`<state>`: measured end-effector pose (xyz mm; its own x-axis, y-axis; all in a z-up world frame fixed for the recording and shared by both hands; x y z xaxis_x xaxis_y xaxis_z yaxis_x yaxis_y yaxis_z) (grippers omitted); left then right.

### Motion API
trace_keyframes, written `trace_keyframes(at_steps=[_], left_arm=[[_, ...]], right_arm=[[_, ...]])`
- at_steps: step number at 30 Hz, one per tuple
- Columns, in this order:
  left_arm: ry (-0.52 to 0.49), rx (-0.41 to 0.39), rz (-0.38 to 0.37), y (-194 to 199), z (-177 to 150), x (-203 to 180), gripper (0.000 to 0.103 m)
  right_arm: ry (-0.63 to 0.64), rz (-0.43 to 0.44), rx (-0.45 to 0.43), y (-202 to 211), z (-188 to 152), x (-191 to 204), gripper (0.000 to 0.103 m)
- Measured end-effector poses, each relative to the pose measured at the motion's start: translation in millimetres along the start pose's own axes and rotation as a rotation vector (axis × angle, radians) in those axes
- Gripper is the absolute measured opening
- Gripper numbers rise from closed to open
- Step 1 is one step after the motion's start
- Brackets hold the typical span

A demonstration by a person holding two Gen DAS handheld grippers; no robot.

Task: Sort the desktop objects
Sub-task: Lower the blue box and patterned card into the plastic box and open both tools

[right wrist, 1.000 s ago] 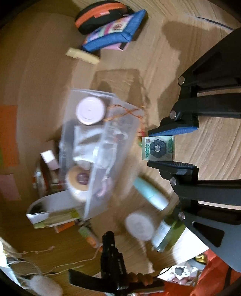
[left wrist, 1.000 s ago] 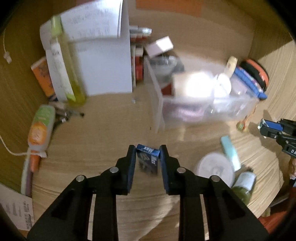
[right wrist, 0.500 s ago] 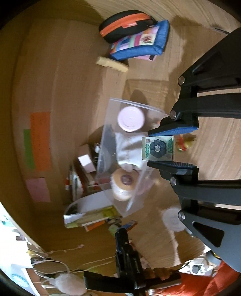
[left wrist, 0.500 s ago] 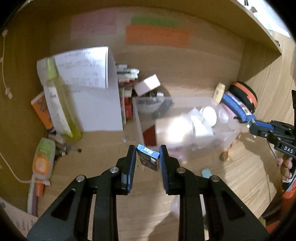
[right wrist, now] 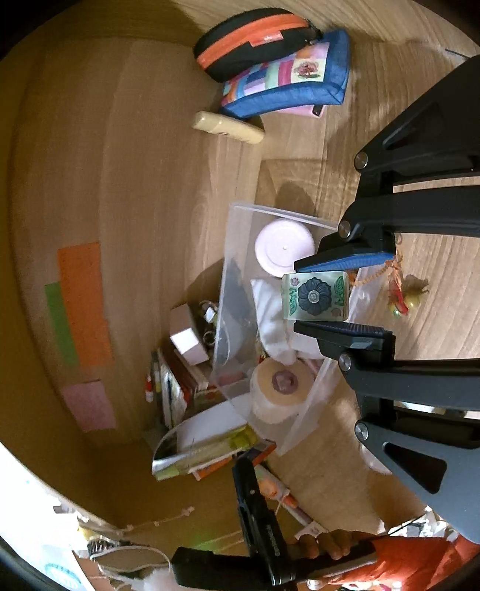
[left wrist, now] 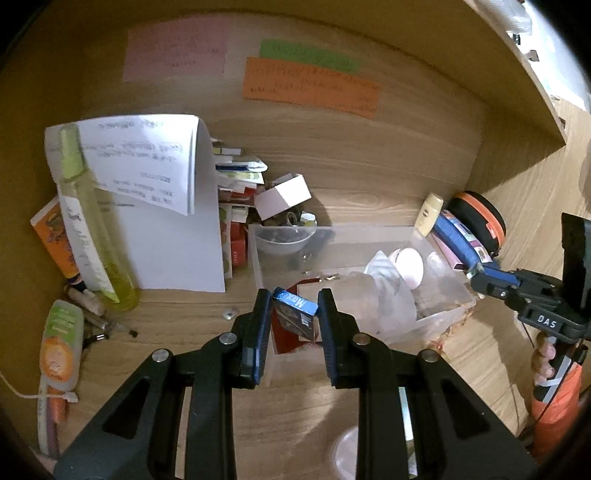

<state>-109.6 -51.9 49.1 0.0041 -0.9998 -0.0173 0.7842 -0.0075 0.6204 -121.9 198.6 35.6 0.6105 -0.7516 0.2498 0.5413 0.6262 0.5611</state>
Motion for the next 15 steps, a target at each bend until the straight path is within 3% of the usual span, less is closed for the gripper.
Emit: trace_keyframes(at_steps=[10,12,15], left_arm=[[-0.043,0.077,-0.006,-36,-10,-7,0.025],[-0.051,0.082,-0.016,-37,-12,-8,0.029],[-0.055,0.073,-0.016,-33,-13,-9,0.043]], right_arm=[[-0.057,-0.019,0.085,-34,-7,-20,0.022],[-0.057,-0.031,0.098,-38,-8,-21,0.023],[-0.047,-0.039,0.104,-39,-9,-18,0.023]])
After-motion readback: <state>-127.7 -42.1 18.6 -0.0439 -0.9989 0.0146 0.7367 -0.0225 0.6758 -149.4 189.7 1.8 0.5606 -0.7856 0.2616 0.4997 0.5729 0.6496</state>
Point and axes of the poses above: each gripper's, at about its wrist camera, not at the fingertips, and y roughly against the way its jaws point, x to its left, z to its top, the point moved 3 cm from there along -y, roughly the way its jaws point, and after that the axes turned 12 degrees about z, right-handed, at the moved point
